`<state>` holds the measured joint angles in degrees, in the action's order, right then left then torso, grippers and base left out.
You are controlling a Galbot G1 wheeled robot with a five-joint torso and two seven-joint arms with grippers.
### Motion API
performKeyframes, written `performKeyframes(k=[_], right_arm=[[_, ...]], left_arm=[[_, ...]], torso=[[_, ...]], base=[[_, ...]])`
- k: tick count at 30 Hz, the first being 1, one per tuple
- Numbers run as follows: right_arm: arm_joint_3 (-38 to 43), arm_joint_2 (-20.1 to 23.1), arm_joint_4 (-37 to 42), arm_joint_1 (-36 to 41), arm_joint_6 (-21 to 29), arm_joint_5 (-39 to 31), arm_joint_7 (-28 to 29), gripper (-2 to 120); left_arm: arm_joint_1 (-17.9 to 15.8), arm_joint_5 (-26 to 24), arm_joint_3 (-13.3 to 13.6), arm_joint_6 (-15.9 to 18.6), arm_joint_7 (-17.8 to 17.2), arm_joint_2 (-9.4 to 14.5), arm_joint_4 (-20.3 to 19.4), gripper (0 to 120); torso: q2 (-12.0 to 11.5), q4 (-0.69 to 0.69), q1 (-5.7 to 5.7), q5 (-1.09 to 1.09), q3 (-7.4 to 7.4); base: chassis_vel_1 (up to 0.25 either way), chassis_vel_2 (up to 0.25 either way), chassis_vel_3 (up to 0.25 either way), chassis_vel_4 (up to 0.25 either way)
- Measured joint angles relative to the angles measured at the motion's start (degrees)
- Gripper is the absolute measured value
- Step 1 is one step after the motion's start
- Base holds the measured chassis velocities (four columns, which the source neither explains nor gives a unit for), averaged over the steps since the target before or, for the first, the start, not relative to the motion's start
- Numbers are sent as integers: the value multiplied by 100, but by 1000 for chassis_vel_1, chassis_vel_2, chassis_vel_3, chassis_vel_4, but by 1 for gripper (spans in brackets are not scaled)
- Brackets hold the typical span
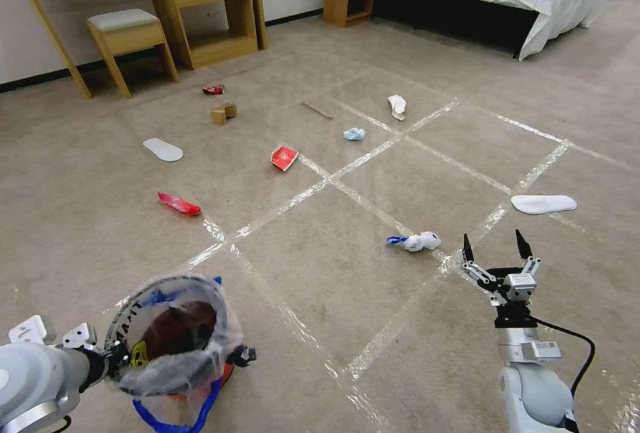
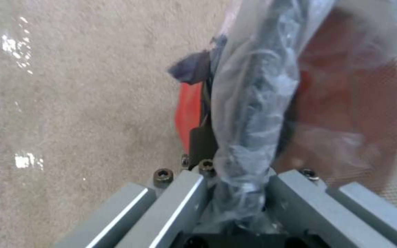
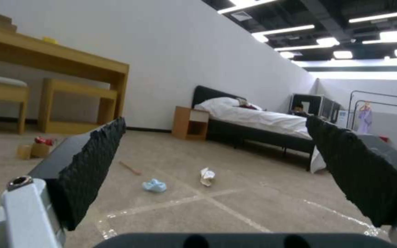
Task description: Pick up the trash bin and place the garbage on the floor into it.
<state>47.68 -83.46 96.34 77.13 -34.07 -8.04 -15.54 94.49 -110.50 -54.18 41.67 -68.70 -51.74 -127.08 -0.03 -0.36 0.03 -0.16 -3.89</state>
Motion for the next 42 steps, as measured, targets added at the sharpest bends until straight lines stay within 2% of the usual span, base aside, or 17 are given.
performKeyframes(k=[7,8,17,23,36,42], right_arm=[[1,-18,65,28,-6,-13,-8,100],[2,-29,93,46,-8,-26,-7,100],[6,-58,180,96,-35,13,2,100],[19,-57,311,122,-68,84,114,100],[32,-81,382,185,-124,234,141,100],[1,-124,382,162,-156,233,144,100]], left_arm=[[87,-288,-368,-31,-64,82,-303,0],[99,-420,-495,-34,-116,113,-391,0],[188,-721,-892,-57,-238,144,-593,0],[226,-985,-1298,-58,-270,141,-689,0],[152,-1110,-1330,-48,-333,93,-642,0],[117,-1140,-1323,-2,-350,-1,-555,0]], torso=[[0,0,0,2,0],[0,0,0,4,0],[0,0,0,3,1],[0,1,0,3,1],[0,0,0,3,1],[0,1,0,3,1]], base=[[0,0,0,0],[0,0,0,0],[0,0,0,0],[0,0,0,0],[0,0,0,0],[0,0,0,0]])
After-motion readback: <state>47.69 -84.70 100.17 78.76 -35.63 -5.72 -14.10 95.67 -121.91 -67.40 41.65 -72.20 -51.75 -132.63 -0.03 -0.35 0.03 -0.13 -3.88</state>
